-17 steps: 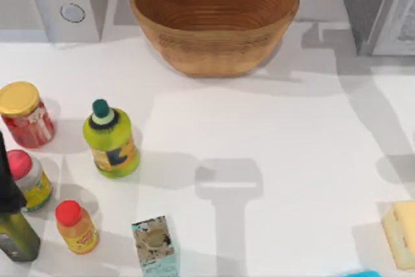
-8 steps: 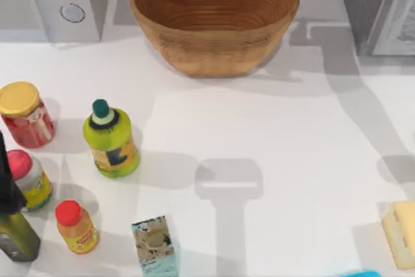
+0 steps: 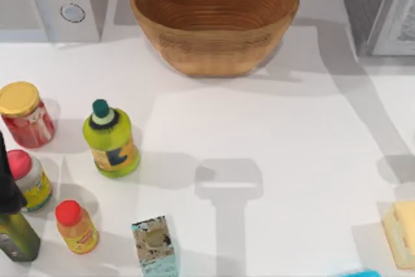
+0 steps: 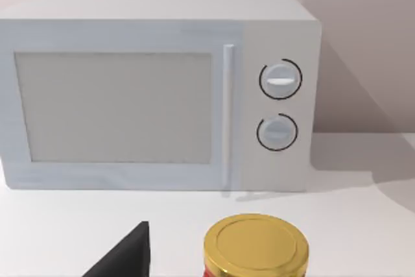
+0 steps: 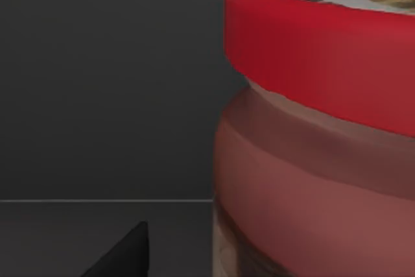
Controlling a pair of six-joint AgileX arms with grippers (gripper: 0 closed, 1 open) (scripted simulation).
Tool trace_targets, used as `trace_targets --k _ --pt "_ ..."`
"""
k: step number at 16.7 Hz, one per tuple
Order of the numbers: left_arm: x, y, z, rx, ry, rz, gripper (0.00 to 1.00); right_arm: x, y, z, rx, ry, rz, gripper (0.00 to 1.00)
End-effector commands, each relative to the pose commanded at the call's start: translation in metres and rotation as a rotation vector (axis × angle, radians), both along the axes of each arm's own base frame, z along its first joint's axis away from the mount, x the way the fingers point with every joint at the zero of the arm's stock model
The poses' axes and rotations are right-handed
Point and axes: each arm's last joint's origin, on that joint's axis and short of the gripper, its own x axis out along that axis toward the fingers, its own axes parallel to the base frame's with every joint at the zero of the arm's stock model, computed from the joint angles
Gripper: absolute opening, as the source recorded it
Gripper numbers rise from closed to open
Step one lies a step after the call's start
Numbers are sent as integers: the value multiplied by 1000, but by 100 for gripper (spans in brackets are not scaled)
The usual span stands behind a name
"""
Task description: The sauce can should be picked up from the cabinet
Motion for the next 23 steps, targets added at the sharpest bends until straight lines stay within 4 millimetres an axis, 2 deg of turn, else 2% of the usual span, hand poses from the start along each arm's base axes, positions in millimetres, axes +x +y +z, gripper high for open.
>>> trace_targets --k 2,15,23 --pt "0 0 0 0 0 0 100 0 0 0 0 0 0 100" --pt "0 0 0 0 0 0 100 0 0 0 0 0 0 2" --pt "0 0 0 0 0 0 100 0 0 0 0 0 0 0"
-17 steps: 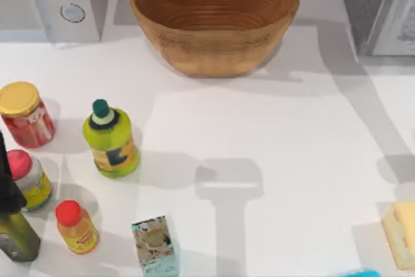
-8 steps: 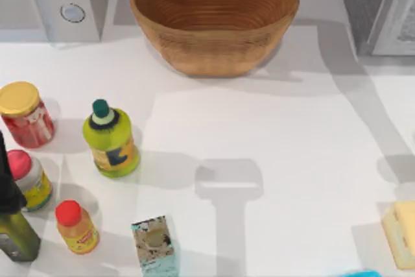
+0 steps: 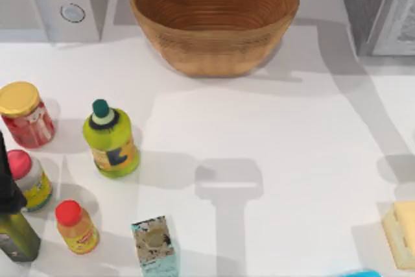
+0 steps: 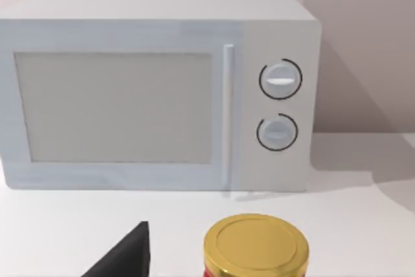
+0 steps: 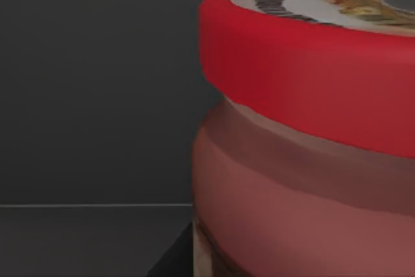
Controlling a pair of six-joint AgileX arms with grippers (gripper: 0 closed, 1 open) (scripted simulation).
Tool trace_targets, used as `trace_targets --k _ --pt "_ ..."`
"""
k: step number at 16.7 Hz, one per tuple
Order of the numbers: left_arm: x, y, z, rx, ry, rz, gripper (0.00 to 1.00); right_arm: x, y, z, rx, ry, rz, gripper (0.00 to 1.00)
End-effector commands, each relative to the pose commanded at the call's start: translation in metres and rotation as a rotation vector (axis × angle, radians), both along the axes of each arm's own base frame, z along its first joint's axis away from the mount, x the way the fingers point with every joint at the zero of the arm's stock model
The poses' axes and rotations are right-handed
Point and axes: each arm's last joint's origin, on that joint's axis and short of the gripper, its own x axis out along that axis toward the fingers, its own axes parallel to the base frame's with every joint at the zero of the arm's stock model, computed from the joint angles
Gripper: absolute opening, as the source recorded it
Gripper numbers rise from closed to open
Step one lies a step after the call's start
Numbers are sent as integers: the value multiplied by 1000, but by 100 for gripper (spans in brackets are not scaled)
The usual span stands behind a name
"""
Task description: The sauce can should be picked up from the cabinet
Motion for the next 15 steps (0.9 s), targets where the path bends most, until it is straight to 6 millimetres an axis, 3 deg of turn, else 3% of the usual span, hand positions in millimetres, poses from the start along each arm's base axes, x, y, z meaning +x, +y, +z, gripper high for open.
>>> trace_targets --k 2,4,8,11,13,15 --pt "0 0 0 0 0 0 100 -2 1 1 2 -1 2 0" --pt "0 0 0 0 0 0 100 -18 7 10 4 -6 1 0" --pt "0 0 0 0 0 0 100 -94 19 38 -1 7 3 0" --pt "0 0 0 0 0 0 100 -156 10 55 -2 6 2 0" --pt "0 0 0 0 0 0 100 -178 3 60 1 1 2 0" --pt "0 0 0 0 0 0 100 -180 2 60 2 0 2 0"
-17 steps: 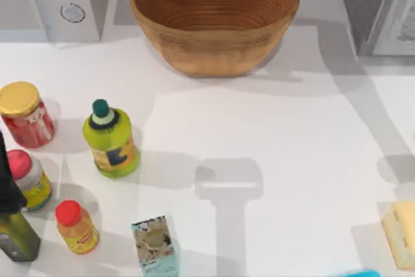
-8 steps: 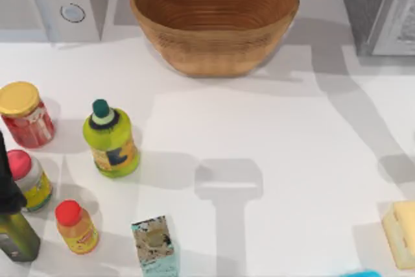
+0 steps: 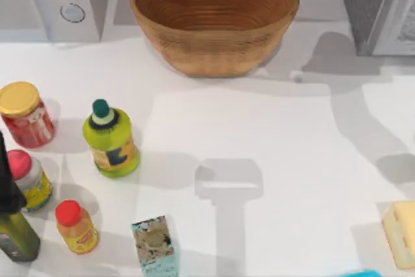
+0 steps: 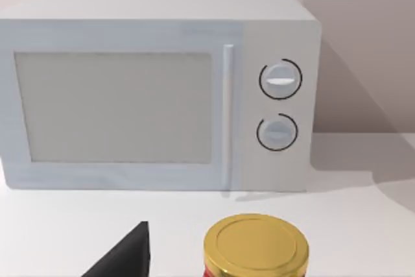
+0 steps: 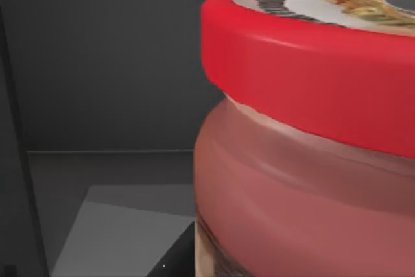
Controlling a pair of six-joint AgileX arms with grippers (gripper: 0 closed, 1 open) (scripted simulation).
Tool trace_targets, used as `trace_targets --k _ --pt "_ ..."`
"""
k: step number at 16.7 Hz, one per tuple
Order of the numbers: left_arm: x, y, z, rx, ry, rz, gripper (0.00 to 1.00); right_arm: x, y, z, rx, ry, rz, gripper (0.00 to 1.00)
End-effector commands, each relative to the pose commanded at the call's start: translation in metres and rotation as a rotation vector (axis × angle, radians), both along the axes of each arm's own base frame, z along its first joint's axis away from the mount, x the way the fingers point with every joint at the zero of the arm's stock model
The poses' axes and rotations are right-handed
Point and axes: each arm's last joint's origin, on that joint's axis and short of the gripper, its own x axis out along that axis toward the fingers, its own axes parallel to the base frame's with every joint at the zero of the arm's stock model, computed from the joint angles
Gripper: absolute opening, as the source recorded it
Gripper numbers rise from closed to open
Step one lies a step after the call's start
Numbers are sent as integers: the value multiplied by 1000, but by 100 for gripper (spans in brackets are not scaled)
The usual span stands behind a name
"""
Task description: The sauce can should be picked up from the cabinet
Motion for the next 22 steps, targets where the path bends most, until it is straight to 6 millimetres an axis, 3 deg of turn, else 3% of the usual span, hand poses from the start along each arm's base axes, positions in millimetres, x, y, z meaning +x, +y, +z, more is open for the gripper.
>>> trace_targets --k 6,11,15,22 --pt "0 0 0 0 0 0 100 0 -5 -7 -2 2 -1 0" --pt "0 0 0 0 0 0 100 -8 -28 -47 -14 17 1 0" --pt "0 0 0 0 0 0 100 -19 -52 -118 -21 41 1 0" --pt "0 0 0 0 0 0 100 -38 -84 -293 -8 55 3 0"
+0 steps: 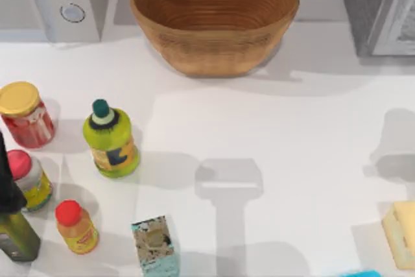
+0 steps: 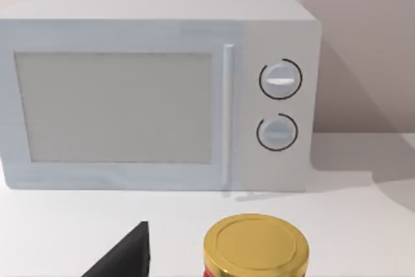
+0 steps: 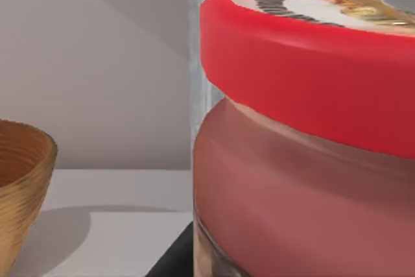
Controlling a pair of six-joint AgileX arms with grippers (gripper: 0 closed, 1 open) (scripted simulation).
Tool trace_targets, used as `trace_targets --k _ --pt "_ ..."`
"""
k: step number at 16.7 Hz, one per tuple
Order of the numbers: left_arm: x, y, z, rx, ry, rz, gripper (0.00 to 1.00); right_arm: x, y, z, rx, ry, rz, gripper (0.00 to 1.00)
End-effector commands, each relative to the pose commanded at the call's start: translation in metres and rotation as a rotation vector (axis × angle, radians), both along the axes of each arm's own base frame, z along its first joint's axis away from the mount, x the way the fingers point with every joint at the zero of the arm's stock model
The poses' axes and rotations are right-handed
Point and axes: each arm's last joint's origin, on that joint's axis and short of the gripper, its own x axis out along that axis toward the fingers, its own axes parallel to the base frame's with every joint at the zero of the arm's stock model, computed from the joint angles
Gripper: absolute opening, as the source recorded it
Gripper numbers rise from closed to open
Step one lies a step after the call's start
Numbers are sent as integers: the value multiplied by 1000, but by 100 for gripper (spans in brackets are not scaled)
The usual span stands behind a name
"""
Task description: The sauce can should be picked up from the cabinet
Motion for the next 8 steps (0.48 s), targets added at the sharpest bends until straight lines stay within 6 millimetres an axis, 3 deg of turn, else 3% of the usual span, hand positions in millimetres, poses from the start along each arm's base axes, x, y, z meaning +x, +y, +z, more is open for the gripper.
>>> trace_targets --k 4,8 --pt "0 0 0 0 0 0 100 -3 -10 -77 5 -24 3 0" --pt "0 0 0 0 0 0 100 -3 -15 -113 2 -56 5 0"
